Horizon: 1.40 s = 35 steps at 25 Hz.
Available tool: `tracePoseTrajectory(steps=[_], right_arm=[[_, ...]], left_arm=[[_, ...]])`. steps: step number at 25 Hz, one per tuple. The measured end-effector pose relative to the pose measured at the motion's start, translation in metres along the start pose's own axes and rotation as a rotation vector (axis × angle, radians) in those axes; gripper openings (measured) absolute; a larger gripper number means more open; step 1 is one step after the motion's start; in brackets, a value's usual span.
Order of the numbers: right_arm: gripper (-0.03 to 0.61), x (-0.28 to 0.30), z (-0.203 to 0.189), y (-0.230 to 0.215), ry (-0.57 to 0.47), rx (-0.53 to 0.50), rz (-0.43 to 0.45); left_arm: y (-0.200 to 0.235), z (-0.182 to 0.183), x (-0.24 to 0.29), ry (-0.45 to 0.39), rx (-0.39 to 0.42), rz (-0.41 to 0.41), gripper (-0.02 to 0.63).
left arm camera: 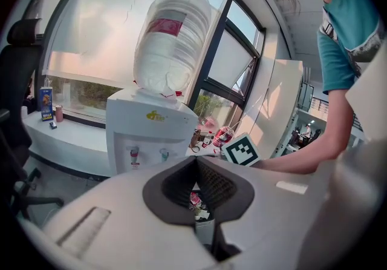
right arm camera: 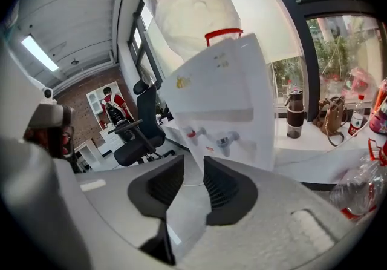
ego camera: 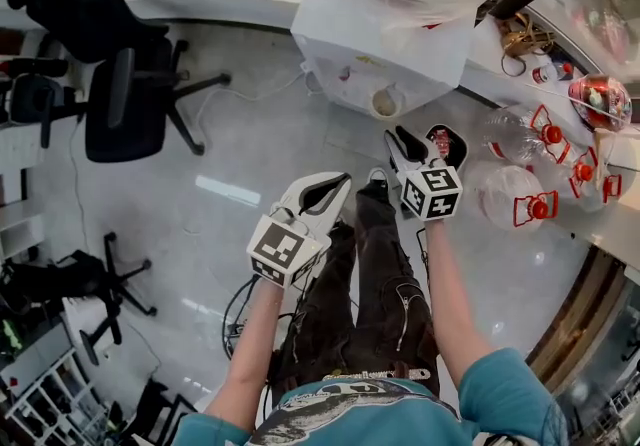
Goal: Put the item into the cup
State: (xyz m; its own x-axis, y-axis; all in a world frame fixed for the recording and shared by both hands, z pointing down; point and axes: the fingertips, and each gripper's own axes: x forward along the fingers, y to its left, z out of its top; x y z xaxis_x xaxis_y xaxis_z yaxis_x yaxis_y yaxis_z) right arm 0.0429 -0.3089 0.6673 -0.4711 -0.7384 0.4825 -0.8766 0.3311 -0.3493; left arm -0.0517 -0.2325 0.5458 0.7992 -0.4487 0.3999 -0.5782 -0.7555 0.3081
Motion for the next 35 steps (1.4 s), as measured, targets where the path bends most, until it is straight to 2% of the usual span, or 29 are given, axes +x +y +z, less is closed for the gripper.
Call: tracePoseTrajectory(steps=[7, 13, 20, 30, 35], right_arm=[[0.103, -0.048, 0.032, 0.048, -0.046, -0.002, 0.086], [0.103, -0.088, 0.066, 0.088, -0.107, 0.036, 0.145], [0.103, -0.123, 0.101, 0.138, -0.162, -0.022, 0.211], [0.099, -0.154, 0.114, 0.191, -0.213, -0.058, 0.241], [0.092, -0.167, 0.110, 0.218, -0.212, -0.087, 0.263]], left_arm=[[-0.011, 0.001, -0.023, 0.005, 0.011, 0.002, 0.014], [-0.023, 0.011, -0.048, 0.000, 0.031, -0.003, 0.014], [-0.032, 0.029, -0.090, -0.049, 0.046, 0.034, 0.014], [-0.044, 0.044, -0.145, -0.121, 0.064, 0.070, 0.014], [-0.054, 0.042, -0.166, -0.160, 0.041, 0.071, 0.014]])
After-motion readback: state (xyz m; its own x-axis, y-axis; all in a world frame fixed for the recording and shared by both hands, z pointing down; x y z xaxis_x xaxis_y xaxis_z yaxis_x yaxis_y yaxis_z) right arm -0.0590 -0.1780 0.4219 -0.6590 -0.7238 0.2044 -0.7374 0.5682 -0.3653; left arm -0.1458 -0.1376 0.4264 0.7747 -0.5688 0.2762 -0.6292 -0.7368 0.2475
